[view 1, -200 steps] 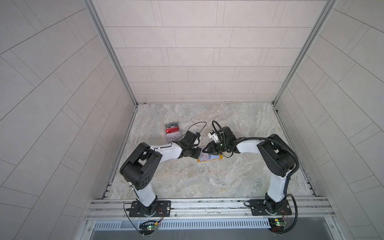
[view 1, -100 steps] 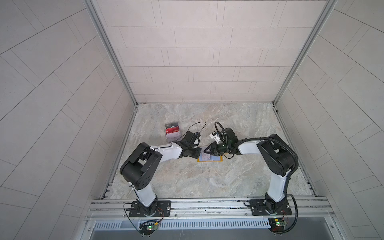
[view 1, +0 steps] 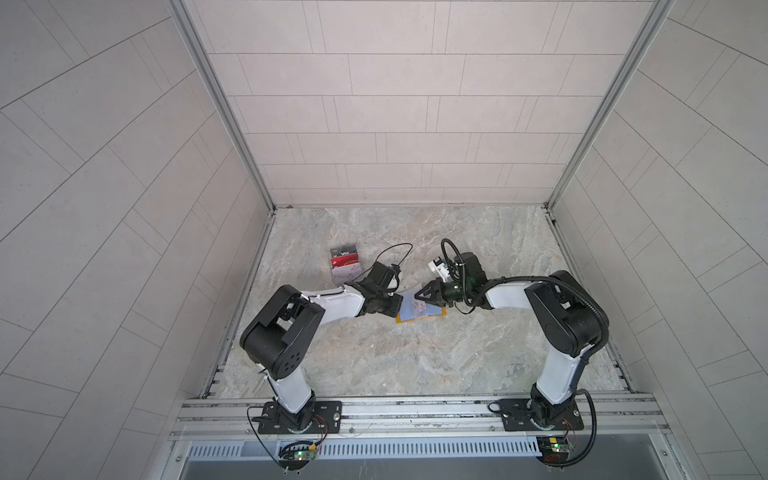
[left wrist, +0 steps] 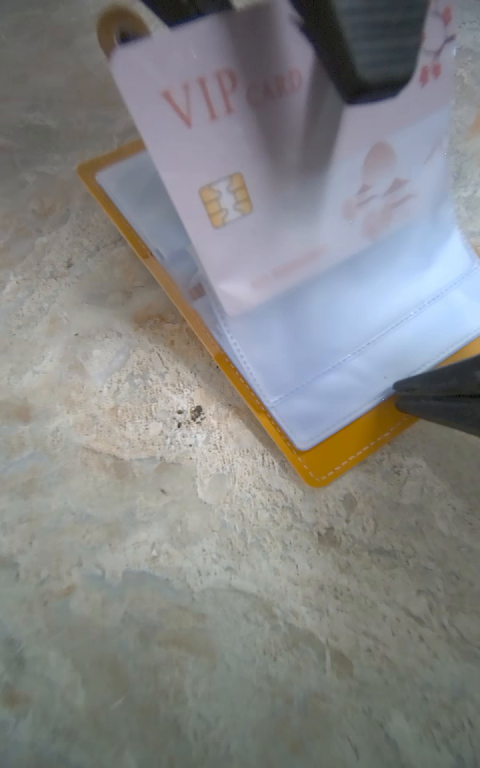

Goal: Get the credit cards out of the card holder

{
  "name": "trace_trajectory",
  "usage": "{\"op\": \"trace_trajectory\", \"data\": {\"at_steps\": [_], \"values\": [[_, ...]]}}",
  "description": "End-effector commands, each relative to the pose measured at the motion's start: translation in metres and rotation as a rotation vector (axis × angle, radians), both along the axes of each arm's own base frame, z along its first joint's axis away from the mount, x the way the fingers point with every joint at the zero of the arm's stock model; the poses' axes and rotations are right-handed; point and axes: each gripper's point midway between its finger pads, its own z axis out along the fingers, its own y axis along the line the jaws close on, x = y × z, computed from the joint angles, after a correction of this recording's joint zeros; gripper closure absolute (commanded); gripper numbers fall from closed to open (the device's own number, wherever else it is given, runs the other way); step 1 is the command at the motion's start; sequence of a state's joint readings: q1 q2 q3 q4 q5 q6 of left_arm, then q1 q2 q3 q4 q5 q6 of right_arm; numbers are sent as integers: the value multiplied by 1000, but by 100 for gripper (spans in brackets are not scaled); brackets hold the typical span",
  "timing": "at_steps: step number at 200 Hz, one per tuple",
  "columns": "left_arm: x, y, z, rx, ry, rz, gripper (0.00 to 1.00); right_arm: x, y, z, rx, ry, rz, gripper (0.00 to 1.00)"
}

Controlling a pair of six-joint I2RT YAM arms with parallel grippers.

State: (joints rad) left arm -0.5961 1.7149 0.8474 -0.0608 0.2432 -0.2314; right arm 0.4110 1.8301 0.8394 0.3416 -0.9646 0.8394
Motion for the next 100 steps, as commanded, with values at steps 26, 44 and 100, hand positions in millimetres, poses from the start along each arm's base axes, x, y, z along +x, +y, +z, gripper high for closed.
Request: {"op": "trace_trajectory", "data": {"at_steps": [26, 44, 100], "values": [[-12, 8, -14, 42, 57, -2, 99, -1, -8, 9, -38, -46, 2, 88], [-13, 6, -12, 27, 59, -11, 99, -4, -14, 7, -98, -57, 15, 91], [-10, 0, 3, -8, 30, -26, 95, -12, -40, 7, -309, -95, 51, 96]]}}
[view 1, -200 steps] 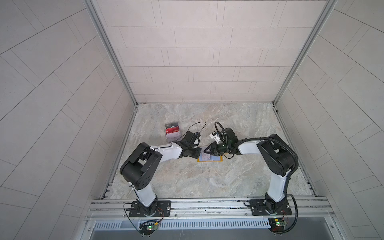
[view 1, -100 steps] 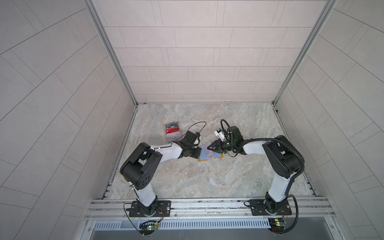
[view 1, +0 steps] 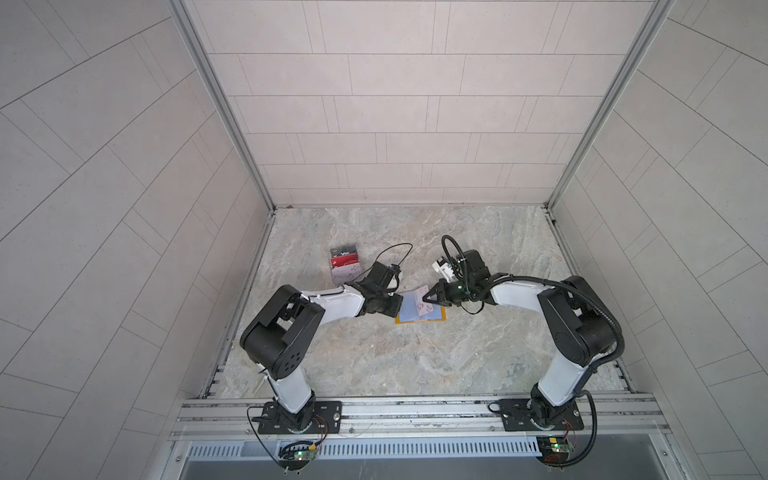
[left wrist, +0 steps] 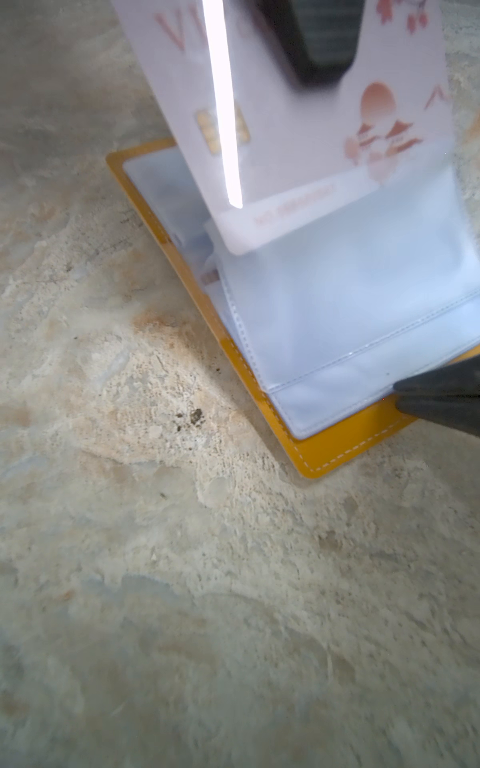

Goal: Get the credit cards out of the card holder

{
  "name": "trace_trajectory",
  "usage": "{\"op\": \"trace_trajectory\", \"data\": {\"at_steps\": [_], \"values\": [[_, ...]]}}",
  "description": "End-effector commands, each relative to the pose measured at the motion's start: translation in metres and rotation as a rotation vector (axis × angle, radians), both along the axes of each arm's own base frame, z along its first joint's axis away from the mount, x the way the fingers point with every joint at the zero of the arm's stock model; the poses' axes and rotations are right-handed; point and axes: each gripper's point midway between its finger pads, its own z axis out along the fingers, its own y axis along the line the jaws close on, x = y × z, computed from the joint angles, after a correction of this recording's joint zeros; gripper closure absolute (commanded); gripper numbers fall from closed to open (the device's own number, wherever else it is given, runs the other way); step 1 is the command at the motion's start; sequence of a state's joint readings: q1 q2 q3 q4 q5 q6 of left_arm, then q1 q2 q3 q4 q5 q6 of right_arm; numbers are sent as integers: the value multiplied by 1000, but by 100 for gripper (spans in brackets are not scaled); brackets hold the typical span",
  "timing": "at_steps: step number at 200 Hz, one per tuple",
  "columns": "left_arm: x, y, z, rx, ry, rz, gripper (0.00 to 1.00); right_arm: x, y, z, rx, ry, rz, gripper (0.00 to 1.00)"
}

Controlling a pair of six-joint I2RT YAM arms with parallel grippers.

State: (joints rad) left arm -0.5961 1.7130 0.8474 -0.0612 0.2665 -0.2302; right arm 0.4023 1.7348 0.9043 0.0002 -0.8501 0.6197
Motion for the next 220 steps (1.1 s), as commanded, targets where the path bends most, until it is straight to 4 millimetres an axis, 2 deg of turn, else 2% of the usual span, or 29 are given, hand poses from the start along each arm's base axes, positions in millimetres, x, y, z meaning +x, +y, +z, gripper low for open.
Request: {"op": "trace_trajectory", "data": {"at_steps": [1, 30, 78, 137, 178, 185, 220], "values": [[-8, 3, 2, 8, 19, -14, 95, -5, -19, 4, -131, -43, 25, 96], [-4, -2, 14, -12, -2, -22, 86, -6, -37, 12, -237, -82, 17, 98], [-2, -7, 38, -40, -40, -50, 65, -7, -61, 37, -351, -176, 8, 100], [4, 0, 93, -65, -182, -37, 47, -6, -82, 78, -402, -342, -15, 100], [0, 9, 125, -61, -254, -41, 37, -8, -85, 108, -386, -464, -24, 100], [-1, 10, 129, -63, -258, -47, 31, -8, -84, 114, -371, -494, -23, 100], [-14, 4, 157, -126, -276, -103, 29, -23, -68, 138, -246, -590, 45, 100]]}}
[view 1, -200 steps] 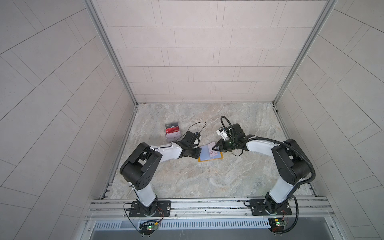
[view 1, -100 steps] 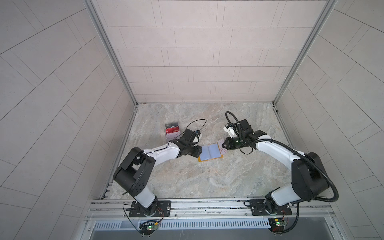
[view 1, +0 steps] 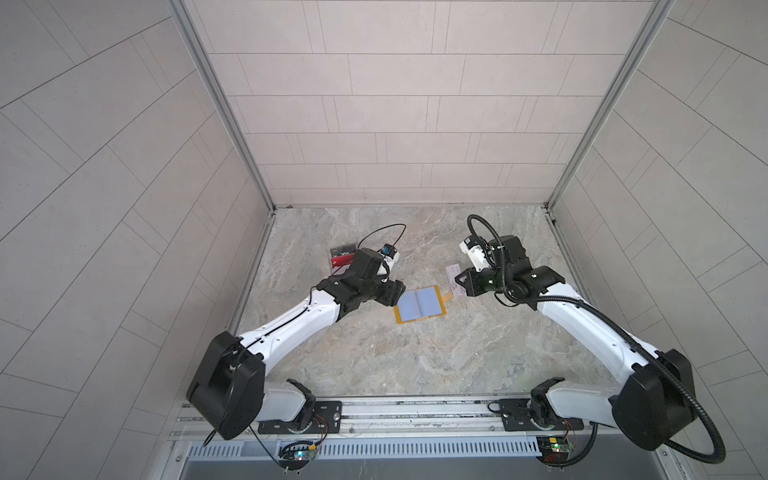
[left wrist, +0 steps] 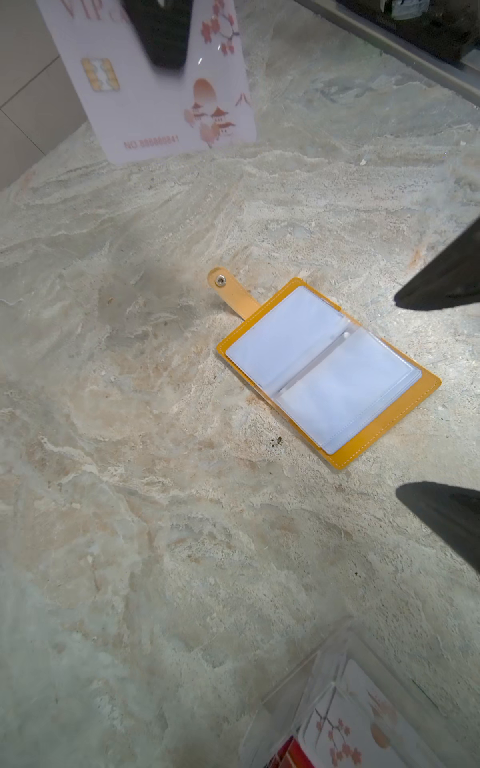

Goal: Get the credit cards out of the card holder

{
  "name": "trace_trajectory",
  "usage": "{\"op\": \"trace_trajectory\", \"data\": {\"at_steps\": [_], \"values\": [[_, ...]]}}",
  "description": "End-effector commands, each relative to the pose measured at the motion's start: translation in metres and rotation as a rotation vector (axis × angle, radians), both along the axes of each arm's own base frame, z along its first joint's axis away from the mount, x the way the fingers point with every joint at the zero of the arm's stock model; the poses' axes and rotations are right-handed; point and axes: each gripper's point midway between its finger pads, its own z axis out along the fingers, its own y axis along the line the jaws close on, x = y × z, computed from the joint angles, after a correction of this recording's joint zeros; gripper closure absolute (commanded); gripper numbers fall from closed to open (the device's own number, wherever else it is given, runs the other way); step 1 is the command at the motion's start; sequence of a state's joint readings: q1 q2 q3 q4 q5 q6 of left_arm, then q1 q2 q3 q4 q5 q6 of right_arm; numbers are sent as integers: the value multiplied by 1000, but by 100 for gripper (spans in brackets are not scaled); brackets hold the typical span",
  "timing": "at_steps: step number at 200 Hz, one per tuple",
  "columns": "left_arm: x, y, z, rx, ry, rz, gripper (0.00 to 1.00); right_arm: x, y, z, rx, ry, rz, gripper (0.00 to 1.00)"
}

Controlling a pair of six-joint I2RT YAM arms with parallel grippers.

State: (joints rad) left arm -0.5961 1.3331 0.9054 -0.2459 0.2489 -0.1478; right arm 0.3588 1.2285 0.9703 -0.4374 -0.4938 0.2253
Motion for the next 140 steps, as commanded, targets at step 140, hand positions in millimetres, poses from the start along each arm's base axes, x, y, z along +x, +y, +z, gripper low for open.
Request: {"op": "trace_trajectory", "data": {"at_steps": [140], "values": [[-96, -19, 109, -223, -25, -474, 6, -71, 62, 79, 397, -115, 531, 100]]}}
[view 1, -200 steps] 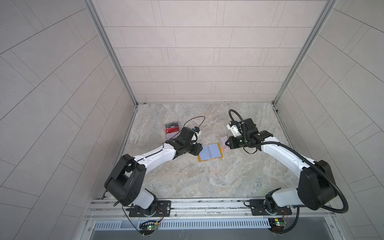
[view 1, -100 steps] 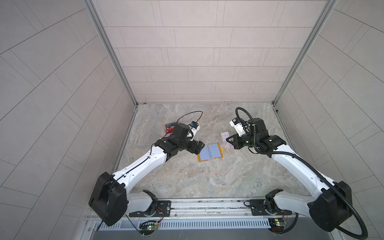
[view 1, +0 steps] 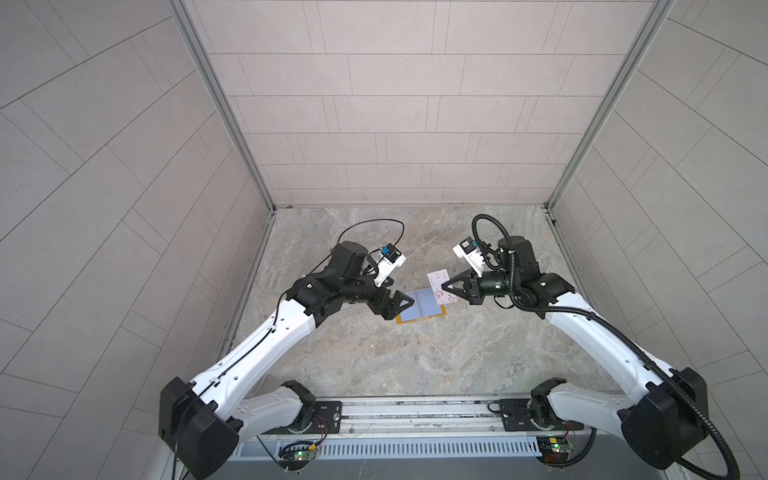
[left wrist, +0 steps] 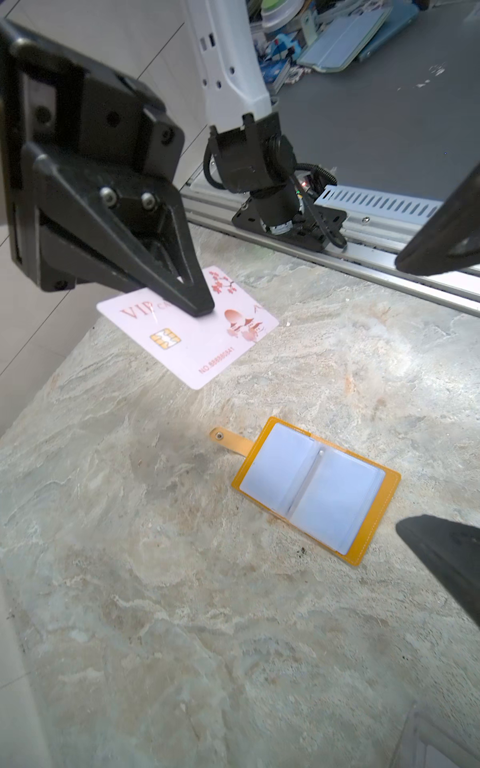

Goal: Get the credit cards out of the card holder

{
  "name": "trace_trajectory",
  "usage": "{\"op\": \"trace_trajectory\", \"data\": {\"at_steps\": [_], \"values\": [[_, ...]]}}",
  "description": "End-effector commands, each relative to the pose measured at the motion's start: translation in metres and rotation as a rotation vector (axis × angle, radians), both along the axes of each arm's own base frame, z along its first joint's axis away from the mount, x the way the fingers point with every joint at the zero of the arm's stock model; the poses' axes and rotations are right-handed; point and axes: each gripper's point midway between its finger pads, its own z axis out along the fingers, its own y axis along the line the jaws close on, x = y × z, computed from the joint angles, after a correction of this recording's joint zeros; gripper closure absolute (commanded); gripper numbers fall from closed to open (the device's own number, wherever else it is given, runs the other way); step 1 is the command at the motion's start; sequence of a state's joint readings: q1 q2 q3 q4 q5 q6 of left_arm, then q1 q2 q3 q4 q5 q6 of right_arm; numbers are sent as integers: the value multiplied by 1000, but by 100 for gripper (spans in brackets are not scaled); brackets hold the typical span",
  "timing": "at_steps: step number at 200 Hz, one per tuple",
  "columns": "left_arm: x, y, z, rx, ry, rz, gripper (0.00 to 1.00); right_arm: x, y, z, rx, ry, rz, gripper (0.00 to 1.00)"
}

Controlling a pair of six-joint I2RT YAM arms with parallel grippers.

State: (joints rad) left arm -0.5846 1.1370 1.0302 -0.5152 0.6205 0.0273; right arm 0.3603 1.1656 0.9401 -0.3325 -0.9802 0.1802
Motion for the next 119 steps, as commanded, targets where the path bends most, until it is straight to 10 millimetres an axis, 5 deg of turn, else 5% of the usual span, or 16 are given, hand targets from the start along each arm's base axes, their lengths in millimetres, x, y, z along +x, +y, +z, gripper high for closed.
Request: {"op": "trace_trajectory", "data": {"at_steps": [1, 119], "values": [[-20, -3, 22, -54, -4, -103, 6, -16, 11, 24, 81, -74, 129, 100], [-38, -16, 34, -83, 90, -263, 25, -42, 39, 35, 140, -88, 320, 100]]}}
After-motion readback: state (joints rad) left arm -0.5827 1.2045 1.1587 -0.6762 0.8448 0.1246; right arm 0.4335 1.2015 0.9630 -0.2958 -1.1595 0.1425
